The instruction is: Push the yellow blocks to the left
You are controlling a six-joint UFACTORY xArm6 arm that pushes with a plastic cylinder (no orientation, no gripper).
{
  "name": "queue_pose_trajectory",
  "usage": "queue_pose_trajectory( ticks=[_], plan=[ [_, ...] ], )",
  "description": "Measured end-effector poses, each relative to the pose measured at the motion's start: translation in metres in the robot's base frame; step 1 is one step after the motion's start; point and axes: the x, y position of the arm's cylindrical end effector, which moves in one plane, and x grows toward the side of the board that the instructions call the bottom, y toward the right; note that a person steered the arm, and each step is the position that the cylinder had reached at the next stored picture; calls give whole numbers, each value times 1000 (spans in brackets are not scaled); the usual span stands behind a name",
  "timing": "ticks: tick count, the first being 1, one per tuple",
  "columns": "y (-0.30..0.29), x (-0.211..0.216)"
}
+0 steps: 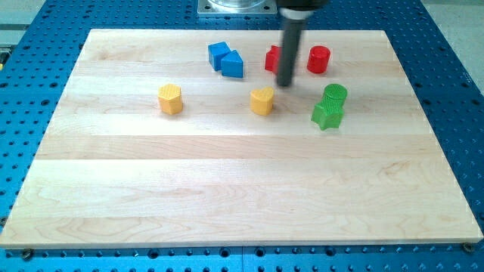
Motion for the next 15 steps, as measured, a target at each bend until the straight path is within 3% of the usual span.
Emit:
queue_pose_trajectory(
  ticks=[2,3,4,5,7,8,9,11,13,15],
  plan=[
    [2,-46],
    [60,-47],
    [13,-27],
    [20,41],
    [24,102],
    [-63,96],
    [-97,91],
    [-154,66],
    [-150,20],
    [-220,-3]
  ],
)
